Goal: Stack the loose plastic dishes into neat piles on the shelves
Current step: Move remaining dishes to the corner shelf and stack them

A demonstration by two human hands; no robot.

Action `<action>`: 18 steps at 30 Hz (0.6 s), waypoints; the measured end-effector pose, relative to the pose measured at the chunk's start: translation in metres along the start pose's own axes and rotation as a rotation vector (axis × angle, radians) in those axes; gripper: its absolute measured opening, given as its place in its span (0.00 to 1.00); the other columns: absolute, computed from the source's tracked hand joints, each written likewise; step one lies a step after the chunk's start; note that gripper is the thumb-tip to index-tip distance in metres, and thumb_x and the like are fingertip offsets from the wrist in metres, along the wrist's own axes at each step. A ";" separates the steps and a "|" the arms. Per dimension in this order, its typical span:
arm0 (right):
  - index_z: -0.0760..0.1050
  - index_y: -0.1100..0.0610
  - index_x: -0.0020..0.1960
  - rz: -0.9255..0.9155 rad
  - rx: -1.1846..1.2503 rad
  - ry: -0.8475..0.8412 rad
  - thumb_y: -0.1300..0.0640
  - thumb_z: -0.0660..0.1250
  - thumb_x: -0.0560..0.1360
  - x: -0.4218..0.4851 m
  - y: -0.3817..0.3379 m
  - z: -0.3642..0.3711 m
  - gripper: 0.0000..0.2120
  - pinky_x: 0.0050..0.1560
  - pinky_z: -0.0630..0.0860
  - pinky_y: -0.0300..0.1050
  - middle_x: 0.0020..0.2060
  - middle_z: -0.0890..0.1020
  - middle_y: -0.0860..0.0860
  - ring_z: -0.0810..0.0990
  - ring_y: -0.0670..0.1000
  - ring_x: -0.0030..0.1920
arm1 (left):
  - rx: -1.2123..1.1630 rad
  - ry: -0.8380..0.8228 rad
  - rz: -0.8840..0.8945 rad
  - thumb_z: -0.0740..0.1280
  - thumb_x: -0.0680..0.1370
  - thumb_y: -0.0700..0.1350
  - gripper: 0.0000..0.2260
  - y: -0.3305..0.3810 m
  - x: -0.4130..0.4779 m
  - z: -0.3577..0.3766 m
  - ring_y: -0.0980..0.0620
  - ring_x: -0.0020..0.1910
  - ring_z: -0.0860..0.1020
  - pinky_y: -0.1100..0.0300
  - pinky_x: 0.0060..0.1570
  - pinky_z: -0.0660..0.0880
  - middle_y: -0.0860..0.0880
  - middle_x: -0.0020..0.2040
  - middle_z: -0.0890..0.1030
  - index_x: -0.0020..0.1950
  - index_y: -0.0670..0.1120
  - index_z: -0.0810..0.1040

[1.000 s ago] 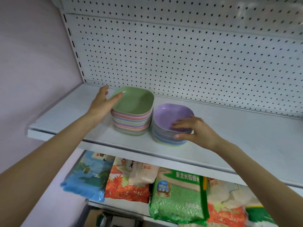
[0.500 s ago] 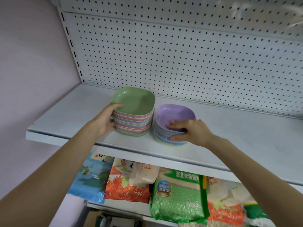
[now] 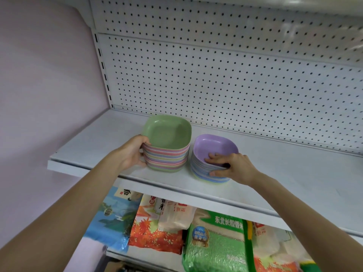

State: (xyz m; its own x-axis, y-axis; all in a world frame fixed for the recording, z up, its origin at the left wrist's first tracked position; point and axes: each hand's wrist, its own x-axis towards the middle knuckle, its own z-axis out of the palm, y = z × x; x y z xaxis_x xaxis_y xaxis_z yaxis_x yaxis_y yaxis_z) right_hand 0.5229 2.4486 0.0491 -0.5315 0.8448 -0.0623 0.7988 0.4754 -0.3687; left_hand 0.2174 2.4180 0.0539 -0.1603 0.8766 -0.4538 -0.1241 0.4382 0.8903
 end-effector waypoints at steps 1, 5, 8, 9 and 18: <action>0.73 0.38 0.63 -0.004 0.004 -0.005 0.42 0.70 0.70 0.000 -0.001 -0.001 0.22 0.59 0.63 0.36 0.67 0.70 0.36 0.67 0.37 0.68 | 0.011 -0.007 -0.005 0.55 0.75 0.39 0.05 0.001 -0.001 -0.002 0.45 0.45 0.71 0.49 0.46 0.73 0.44 0.47 0.69 0.50 0.45 0.67; 0.73 0.39 0.63 -0.008 0.012 0.001 0.43 0.71 0.70 0.001 -0.002 -0.001 0.22 0.60 0.63 0.35 0.67 0.70 0.36 0.67 0.37 0.68 | 0.075 -0.040 -0.039 0.55 0.74 0.39 0.03 0.004 -0.006 -0.004 0.44 0.43 0.72 0.47 0.47 0.73 0.43 0.46 0.69 0.47 0.43 0.65; 0.73 0.40 0.63 -0.013 -0.009 0.008 0.44 0.70 0.71 0.000 -0.003 -0.002 0.22 0.60 0.63 0.35 0.67 0.70 0.37 0.66 0.37 0.68 | 0.098 -0.066 -0.045 0.56 0.74 0.39 0.07 0.003 -0.009 -0.006 0.43 0.45 0.73 0.45 0.51 0.74 0.43 0.46 0.70 0.51 0.43 0.66; 0.73 0.40 0.64 -0.016 -0.017 0.006 0.44 0.70 0.71 0.000 -0.003 -0.002 0.22 0.60 0.63 0.36 0.68 0.70 0.37 0.66 0.37 0.69 | 0.102 -0.071 -0.044 0.56 0.74 0.39 0.08 0.002 -0.011 -0.006 0.42 0.46 0.73 0.43 0.52 0.74 0.43 0.47 0.70 0.52 0.43 0.67; 0.69 0.39 0.67 -0.015 -0.089 -0.006 0.43 0.70 0.70 -0.002 -0.007 -0.004 0.25 0.64 0.65 0.40 0.70 0.66 0.38 0.67 0.42 0.69 | 0.182 -0.053 0.040 0.64 0.78 0.48 0.16 -0.003 -0.024 -0.003 0.40 0.59 0.75 0.39 0.63 0.69 0.45 0.59 0.76 0.63 0.46 0.69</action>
State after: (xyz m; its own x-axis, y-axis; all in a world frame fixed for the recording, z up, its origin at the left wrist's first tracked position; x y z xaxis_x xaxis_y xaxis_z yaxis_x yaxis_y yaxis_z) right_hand 0.5195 2.4451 0.0559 -0.5448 0.8362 -0.0627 0.8126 0.5081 -0.2854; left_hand 0.2187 2.3957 0.0621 -0.1094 0.9011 -0.4196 0.0614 0.4275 0.9020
